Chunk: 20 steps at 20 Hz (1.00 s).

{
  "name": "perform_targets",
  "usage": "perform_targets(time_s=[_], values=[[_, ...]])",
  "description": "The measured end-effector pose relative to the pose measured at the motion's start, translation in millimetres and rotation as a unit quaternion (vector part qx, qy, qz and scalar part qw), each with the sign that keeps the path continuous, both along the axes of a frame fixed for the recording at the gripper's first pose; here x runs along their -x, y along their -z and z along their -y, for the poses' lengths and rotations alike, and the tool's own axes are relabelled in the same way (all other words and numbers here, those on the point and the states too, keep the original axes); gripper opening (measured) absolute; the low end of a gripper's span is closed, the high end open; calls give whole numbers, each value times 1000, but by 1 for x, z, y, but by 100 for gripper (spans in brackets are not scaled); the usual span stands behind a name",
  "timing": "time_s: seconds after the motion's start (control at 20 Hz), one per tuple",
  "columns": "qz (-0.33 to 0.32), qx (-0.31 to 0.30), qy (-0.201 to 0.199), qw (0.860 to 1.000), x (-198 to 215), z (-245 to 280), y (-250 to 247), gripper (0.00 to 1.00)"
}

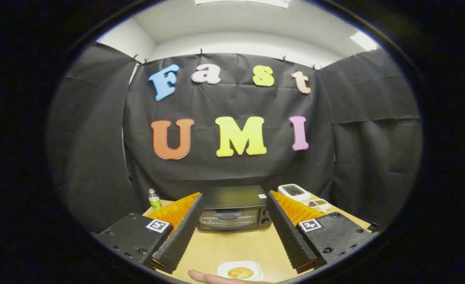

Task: Open the toaster oven, put the food inside, and close the toaster oven door.

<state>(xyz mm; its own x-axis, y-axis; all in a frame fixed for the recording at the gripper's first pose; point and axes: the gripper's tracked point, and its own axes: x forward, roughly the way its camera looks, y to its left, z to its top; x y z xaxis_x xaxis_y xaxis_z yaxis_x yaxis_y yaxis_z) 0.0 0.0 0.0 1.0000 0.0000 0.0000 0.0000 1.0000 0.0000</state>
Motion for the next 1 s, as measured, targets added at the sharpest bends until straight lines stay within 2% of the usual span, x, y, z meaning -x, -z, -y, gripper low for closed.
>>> perform_targets(time_s=[0.7, 1.0], values=[[-3, 2, 12, 1000, -5, 11, 6, 100], [-17, 3, 18, 1000, -22, 17, 24, 100]])
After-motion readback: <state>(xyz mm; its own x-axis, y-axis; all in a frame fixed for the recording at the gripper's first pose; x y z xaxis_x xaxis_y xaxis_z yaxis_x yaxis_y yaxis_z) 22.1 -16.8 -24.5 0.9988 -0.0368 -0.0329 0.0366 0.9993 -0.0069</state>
